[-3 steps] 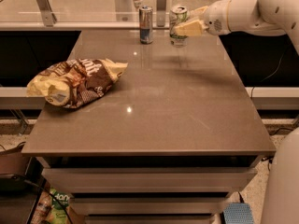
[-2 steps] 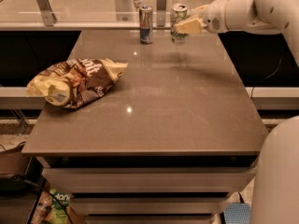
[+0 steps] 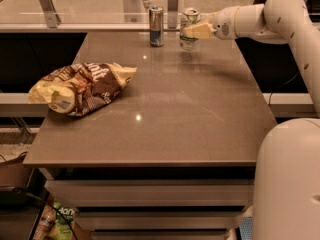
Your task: Move 7up can near redbull can
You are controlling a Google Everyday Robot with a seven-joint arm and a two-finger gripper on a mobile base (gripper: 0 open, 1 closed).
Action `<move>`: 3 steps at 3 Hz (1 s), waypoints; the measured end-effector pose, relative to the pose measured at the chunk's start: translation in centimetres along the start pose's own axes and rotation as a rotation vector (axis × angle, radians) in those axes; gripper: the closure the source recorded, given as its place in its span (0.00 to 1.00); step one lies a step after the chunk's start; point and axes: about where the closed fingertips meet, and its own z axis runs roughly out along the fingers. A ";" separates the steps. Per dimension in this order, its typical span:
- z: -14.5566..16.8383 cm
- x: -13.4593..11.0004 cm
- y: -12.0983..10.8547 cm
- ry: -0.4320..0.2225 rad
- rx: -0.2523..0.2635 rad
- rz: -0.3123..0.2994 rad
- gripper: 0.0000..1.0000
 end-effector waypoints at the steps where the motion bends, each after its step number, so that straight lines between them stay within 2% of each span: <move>1: 1.1 0.8 -0.5 0.005 -0.001 0.027 1.00; 3: 2.7 2.3 -1.1 0.091 0.034 0.018 1.00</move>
Offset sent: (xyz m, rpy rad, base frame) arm 0.0216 -0.0003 -0.0280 -0.0901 0.0563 -0.0651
